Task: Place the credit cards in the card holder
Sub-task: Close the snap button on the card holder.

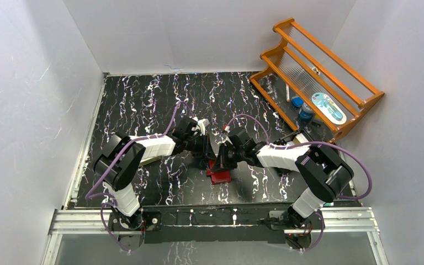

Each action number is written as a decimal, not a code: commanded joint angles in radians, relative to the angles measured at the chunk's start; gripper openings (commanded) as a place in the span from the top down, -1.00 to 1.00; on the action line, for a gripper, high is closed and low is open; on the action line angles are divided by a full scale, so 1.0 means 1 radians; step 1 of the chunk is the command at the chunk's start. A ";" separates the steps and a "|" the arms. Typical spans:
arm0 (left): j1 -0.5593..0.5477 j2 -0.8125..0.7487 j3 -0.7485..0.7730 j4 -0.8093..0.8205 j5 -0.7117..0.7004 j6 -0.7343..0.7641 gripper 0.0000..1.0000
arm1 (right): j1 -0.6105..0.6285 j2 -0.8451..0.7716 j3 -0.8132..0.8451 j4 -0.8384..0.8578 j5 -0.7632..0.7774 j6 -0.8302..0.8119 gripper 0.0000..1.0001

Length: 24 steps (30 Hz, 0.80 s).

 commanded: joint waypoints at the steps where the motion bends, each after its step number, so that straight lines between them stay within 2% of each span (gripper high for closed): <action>1: 0.004 -0.029 0.017 -0.086 -0.039 0.024 0.63 | 0.000 -0.044 0.050 -0.054 0.059 -0.049 1.00; 24: 0.004 -0.008 0.025 -0.100 -0.024 0.069 0.63 | -0.037 -0.082 0.092 -0.137 0.131 -0.164 1.00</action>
